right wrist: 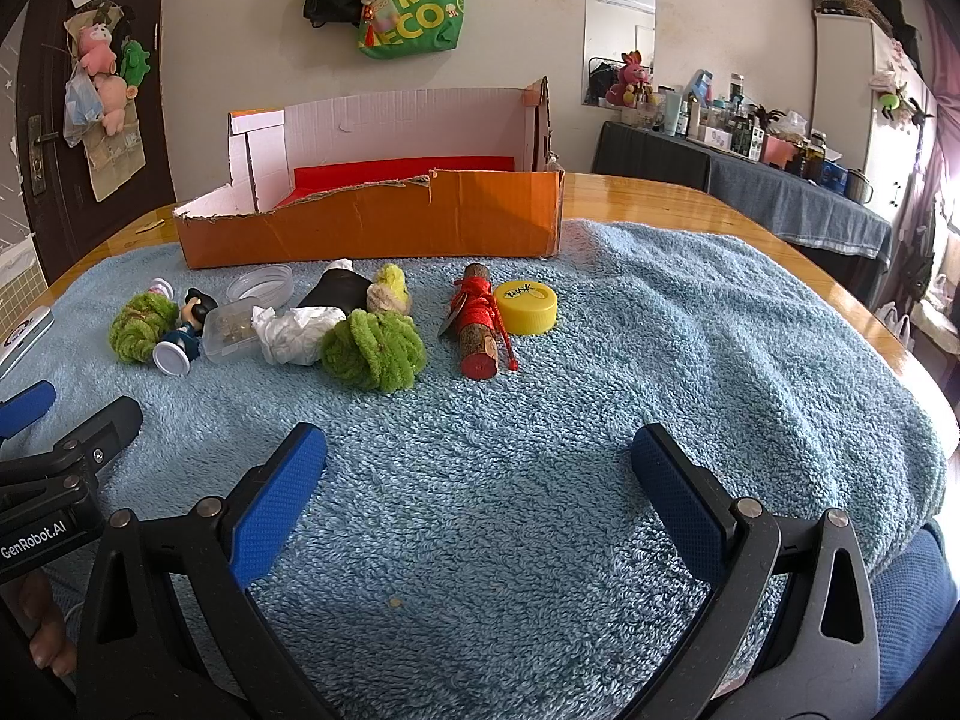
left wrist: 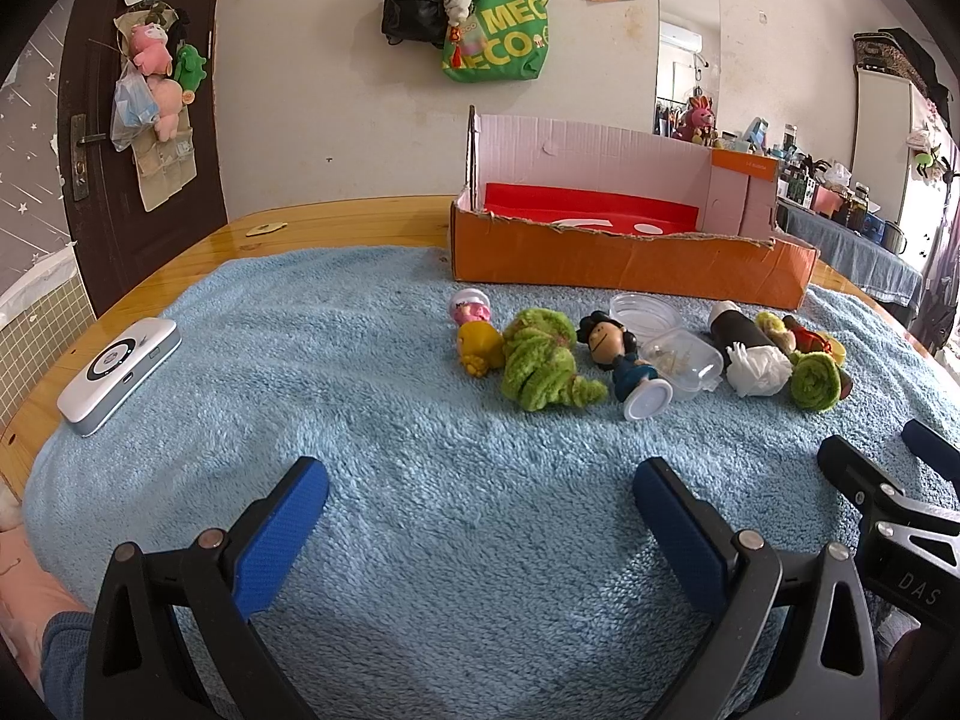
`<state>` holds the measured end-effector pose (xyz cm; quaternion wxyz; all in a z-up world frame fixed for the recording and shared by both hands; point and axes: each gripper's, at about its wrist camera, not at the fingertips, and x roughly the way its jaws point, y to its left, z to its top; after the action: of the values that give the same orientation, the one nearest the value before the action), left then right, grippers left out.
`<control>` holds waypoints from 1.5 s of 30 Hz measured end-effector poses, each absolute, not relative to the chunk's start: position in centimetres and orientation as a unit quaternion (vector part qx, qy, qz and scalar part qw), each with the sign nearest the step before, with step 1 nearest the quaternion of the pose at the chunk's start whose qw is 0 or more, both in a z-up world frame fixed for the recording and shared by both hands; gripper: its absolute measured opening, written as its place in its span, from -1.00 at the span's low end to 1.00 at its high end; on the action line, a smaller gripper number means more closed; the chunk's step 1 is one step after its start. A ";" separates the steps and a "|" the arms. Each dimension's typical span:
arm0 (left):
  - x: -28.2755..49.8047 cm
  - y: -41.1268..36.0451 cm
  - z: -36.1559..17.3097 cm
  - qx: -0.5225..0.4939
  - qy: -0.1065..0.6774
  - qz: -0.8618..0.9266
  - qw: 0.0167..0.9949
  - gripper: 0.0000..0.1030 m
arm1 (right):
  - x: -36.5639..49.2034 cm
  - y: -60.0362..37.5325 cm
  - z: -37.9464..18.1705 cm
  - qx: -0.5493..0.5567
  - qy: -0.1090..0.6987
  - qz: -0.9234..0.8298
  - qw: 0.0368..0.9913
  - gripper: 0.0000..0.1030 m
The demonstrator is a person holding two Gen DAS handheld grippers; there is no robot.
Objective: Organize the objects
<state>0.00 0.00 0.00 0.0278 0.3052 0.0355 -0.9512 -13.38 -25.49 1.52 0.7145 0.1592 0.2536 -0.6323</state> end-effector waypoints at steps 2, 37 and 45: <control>0.0 0.0 0.0 0.305 0.036 -0.951 0.029 1.00 | -13.4 -25.5 1.5 0.159 0.254 -0.631 0.716 1.00; -0.3 -0.2 1.5 0.314 0.034 -0.948 0.045 0.92 | -13.0 -25.5 2.9 0.120 0.270 -0.590 0.751 1.00; -2.1 -2.3 6.2 0.307 0.058 -0.950 0.020 0.92 | -13.1 -27.9 7.0 0.131 0.242 -0.567 0.776 1.00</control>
<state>-2.14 -2.27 6.22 0.0202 0.3073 0.0579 -0.9496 -13.05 -27.86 7.04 0.7764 0.1313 0.2418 -0.5670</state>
